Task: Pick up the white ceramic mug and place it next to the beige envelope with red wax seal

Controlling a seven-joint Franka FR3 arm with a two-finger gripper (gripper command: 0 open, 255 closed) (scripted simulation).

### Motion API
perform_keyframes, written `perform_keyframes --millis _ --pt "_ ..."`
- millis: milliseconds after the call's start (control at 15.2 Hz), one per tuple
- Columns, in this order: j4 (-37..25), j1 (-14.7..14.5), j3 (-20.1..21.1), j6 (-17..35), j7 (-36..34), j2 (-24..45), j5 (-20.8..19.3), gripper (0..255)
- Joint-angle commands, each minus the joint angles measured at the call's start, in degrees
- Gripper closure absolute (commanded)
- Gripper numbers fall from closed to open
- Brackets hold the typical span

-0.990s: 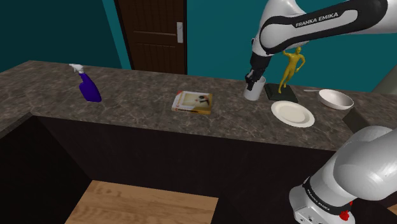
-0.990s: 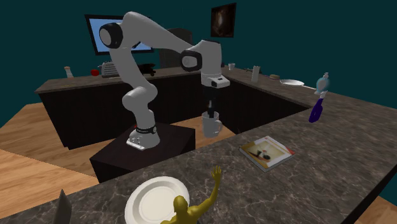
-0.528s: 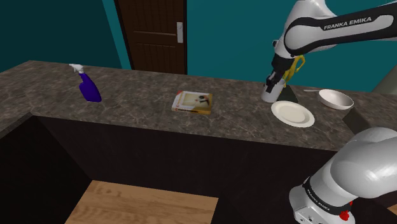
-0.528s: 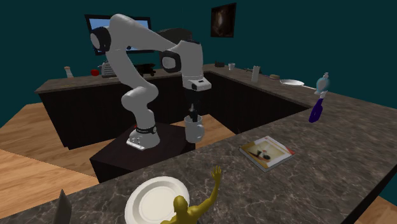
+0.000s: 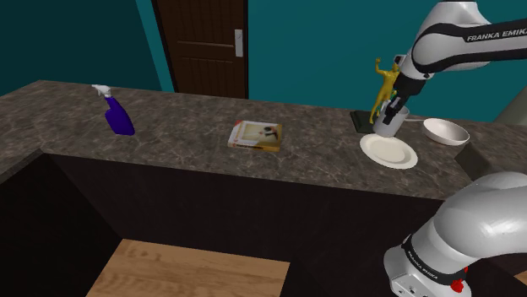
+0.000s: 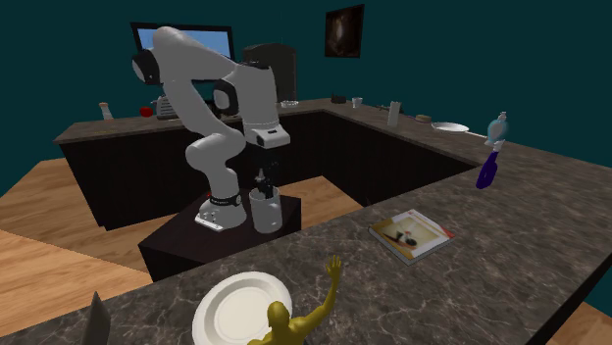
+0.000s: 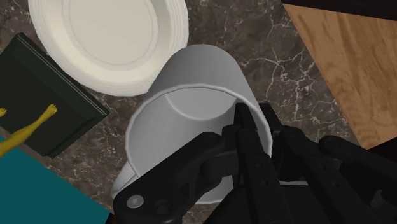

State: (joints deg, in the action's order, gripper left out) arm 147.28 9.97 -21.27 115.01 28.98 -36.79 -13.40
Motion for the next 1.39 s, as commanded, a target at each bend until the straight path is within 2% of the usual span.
perform_keyframes --millis 0,726,1056,1320 --pt "0.1 1.7 -2.3 -0.7 3.0 -1.1 -1.6 255" --pt "-3.2 8.8 -15.2 -2.9 18.7 -2.4 -8.9 255" --pt "-7.3 10.0 -21.9 -3.0 26.2 -0.2 -10.9 255" --pt "-11.7 9.7 -27.9 -2.8 32.4 2.7 -11.5 255"
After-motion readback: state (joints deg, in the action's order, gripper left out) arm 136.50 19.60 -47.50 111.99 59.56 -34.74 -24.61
